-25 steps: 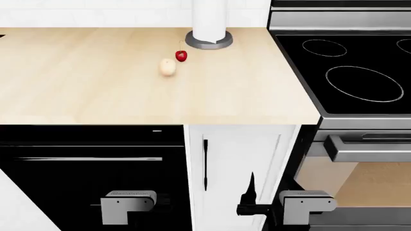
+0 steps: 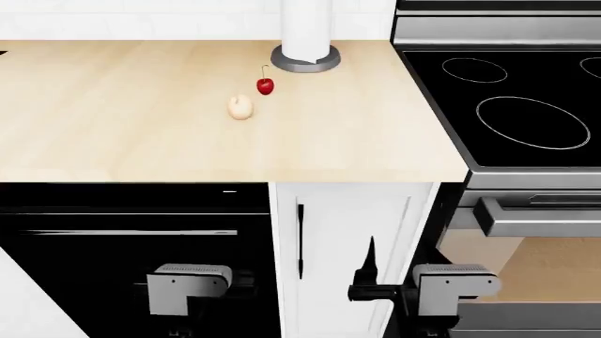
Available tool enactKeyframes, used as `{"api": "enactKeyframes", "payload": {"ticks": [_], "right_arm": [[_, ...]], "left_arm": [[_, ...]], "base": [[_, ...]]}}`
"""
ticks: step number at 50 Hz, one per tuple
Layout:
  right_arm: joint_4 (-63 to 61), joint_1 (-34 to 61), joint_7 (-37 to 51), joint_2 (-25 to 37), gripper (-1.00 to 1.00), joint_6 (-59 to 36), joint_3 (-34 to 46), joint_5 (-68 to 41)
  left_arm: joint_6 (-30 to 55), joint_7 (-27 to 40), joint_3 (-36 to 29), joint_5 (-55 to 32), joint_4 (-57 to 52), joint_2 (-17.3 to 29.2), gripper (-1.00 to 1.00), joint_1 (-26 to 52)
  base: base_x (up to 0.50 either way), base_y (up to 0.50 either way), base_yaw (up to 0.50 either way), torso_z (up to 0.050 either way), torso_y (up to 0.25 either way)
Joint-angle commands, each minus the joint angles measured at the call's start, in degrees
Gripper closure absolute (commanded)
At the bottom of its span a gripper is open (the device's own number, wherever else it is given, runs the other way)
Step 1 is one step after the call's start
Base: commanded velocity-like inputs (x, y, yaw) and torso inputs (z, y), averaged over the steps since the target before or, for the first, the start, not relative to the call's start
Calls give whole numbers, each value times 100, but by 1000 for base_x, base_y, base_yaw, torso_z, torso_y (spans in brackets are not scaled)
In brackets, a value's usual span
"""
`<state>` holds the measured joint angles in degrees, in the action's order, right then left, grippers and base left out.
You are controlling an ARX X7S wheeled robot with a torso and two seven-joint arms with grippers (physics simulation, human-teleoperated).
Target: Pick the cherry, apricot from the counter and place them in the cabinet. Then close the cabinet.
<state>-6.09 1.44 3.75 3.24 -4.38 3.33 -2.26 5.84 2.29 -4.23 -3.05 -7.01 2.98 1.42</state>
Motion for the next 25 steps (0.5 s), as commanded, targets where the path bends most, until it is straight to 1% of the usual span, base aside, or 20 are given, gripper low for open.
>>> {"api": "enactKeyframes", "payload": {"ticks": [1,9,13,15,22,25], "right_arm": [[-962,272,119,174,-100,-841,83,-151],[-1506,588,107,352,-100,-1471,97,-273],[-1843,732,64,452,-100,-1806,137,-326],[-2010,802,18,494,-100,-1976,158,-387],[-2438,1102,-170,592,-100,-2542,45,-818],[-2706,1266,-199,630,-100,-2877,-58,-1031]], "left_arm": [[1738,126,-200,-222,-1758,158,-100,479],[3177,130,-50,-472,-2679,401,-100,1282],[3644,43,63,-653,-2994,528,-100,1600],[3876,-23,109,-757,-3146,607,-100,1764],[4892,-192,428,-1194,-3706,833,-100,2433],[5203,-308,583,-1387,-3766,913,-100,2687]], "base": [[0,0,0,0,0],[0,0,0,0,0],[0,0,0,0,0],[0,0,0,31,0],[0,0,0,50,0],[0,0,0,50,0]]}}
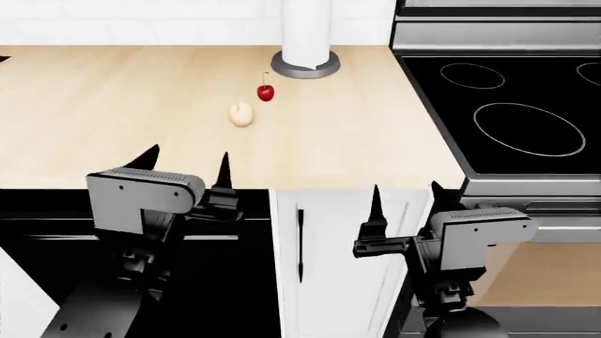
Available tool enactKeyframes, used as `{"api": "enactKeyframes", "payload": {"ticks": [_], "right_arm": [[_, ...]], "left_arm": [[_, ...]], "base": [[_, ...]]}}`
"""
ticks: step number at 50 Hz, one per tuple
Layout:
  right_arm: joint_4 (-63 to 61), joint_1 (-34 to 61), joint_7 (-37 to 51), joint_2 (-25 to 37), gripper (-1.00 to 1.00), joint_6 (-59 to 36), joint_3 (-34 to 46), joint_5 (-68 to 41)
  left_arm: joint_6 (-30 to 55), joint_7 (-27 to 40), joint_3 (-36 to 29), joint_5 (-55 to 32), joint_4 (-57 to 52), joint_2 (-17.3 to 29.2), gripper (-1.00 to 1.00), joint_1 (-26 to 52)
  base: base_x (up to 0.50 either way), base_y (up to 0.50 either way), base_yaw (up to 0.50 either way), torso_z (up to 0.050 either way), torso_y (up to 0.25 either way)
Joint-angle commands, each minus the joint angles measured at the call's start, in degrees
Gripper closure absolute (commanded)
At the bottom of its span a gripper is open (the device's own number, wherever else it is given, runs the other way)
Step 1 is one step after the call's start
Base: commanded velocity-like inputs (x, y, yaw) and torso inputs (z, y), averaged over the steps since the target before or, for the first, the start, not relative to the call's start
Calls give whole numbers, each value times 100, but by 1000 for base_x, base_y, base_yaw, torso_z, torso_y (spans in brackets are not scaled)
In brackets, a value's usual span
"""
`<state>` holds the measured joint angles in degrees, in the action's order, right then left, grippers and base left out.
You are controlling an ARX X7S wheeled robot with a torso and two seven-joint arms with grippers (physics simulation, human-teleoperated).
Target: Pick the cherry, apricot from the counter and place them in the cabinet. Then close the cabinet.
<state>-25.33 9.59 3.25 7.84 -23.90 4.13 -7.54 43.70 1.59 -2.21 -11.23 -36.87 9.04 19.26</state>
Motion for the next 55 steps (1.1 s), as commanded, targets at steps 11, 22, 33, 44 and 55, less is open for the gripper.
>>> {"api": "enactKeyframes", "payload": {"ticks": [11,22,33,44,55], "right_arm": [[-1209,1398,-197,364,-100,-2015,-446,-1071],[-1284,1832,-281,524,-100,-2457,-518,-1350],[-1490,2106,-319,642,-100,-2859,-597,-1626],[-1706,2419,-211,740,-100,-3373,-914,-1904],[-1678,2438,-63,718,-100,-3191,-1054,-1822]], "left_arm": [[2252,-501,294,-891,-997,710,-100,1600],[2431,-673,275,-1060,-864,836,-100,1931],[2533,-698,364,-1149,-946,924,-100,2003],[2647,-712,290,-1235,-921,939,-100,2218],[2691,-715,189,-1296,-835,918,-100,2449]], "base": [[79,0,0,50,0],[309,0,0,50,0],[197,54,409,50,0],[120,10,409,50,0],[295,159,0,50,0]]}}
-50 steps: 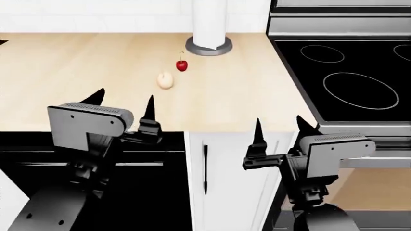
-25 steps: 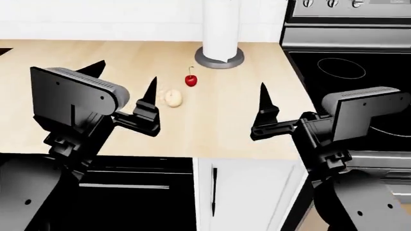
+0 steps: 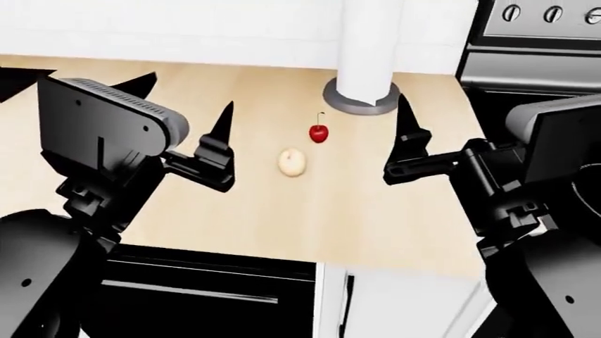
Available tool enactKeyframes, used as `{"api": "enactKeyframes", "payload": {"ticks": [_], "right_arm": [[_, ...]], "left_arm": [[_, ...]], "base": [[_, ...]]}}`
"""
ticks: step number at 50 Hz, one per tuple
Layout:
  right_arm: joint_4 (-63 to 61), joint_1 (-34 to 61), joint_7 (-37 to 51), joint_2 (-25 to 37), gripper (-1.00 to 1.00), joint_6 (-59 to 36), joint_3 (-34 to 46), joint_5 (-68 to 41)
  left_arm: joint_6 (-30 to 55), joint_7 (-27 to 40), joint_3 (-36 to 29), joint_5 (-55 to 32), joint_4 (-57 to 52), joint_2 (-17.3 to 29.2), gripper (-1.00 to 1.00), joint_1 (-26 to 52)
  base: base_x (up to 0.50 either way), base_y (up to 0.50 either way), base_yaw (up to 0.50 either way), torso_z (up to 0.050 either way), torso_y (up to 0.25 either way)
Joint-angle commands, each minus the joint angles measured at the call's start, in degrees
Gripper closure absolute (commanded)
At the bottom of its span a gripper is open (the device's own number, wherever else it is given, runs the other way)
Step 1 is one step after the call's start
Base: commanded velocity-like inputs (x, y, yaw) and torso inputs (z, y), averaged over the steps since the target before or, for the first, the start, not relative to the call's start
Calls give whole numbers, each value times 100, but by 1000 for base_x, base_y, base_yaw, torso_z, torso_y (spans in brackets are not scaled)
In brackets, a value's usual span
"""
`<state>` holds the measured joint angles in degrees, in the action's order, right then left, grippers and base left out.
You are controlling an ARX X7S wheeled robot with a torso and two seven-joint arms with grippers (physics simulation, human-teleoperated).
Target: Pick the cherry, apricot from the counter and place them in the cabinet. Then close the cabinet.
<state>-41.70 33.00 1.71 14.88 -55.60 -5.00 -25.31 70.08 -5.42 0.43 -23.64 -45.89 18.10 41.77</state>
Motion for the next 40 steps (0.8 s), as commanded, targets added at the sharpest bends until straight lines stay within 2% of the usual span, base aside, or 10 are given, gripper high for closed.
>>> {"api": "enactKeyframes", "payload": {"ticks": [1,11,20,24,35,40], "right_arm": [[-31,94,86,19,-100,3,-126,-36],[-21,150,196,-75,-100,-146,-250,-182],[35,62,124,-9,-100,-37,-112,-171],[-103,94,43,54,-100,-18,17,-213],[11,187,98,13,-100,205,87,-129],[39,215,175,-56,-100,58,-93,-274]], "left_arm": [[62,-11,-75,-59,68,14,-100,209],[52,-3,-57,-91,77,50,-100,217],[159,28,-43,-160,16,41,-100,289],[174,39,-24,-177,2,52,-100,295],[86,38,-7,-205,40,71,-100,260],[50,50,-51,-205,75,68,-100,268]], "base": [[393,312,0,50,0],[233,147,0,50,0],[2,0,-487,50,0],[15,7,0,50,0],[333,367,0,50,0],[173,46,-269,50,0]]}}
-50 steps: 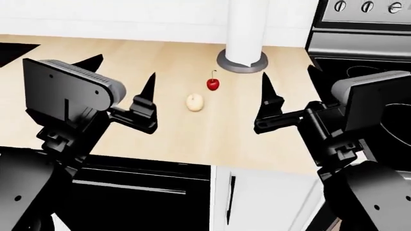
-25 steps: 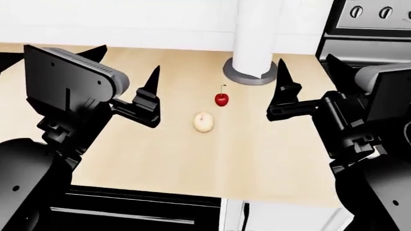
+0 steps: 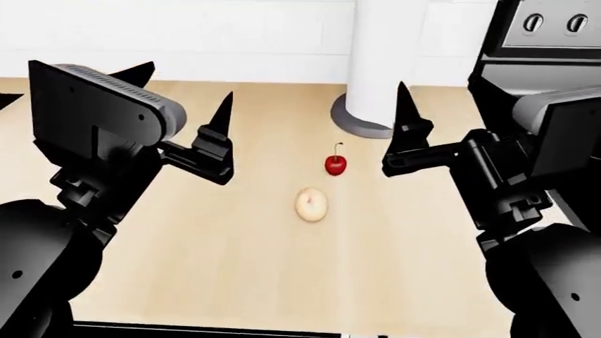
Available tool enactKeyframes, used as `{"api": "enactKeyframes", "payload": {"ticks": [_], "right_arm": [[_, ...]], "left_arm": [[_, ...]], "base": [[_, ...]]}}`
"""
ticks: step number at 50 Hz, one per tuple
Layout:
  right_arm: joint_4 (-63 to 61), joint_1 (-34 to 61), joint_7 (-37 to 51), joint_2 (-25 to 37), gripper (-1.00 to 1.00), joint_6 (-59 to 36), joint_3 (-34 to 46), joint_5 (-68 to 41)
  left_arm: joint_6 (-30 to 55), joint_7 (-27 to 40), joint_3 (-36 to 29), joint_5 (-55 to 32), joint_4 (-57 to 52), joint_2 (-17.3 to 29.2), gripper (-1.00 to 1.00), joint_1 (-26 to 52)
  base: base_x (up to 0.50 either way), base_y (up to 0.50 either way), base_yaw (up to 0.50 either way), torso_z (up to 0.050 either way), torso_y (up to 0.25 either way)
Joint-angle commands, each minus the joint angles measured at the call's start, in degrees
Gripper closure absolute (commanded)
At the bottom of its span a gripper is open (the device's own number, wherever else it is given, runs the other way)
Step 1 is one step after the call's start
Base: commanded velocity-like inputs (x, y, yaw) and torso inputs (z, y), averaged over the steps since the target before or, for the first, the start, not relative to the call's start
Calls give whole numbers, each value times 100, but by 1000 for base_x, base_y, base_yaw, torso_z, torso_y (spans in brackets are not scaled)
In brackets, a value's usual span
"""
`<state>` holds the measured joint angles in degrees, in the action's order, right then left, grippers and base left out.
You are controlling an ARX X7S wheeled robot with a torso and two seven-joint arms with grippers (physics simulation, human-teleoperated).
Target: Pick the cherry, apricot from the counter and place them in the cabinet. Then close the cabinet.
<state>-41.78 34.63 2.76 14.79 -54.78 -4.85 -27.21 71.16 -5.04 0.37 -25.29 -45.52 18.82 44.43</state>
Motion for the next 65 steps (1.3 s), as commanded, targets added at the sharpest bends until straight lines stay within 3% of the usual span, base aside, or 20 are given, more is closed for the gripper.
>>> {"api": "enactKeyframes", "payload": {"ticks": [1,22,42,65], "right_arm": [[57,46,66,-44,-100,-23,-112,-91],[-61,194,46,188,-100,-187,134,-156],[-217,1073,248,411,-100,-1419,-295,-758],[95,1879,365,454,-100,-1983,-301,-1021]], "left_arm": [[-52,15,-47,-45,35,-4,-100,8],[-21,50,-17,-129,-18,63,-100,-7],[540,170,-148,-276,-63,125,-100,697],[740,249,-213,-376,55,131,-100,1162]], "base": [[78,3,-500,50,0],[230,2,-96,50,0],[102,1,0,49,0],[1,0,0,4,0]]}}
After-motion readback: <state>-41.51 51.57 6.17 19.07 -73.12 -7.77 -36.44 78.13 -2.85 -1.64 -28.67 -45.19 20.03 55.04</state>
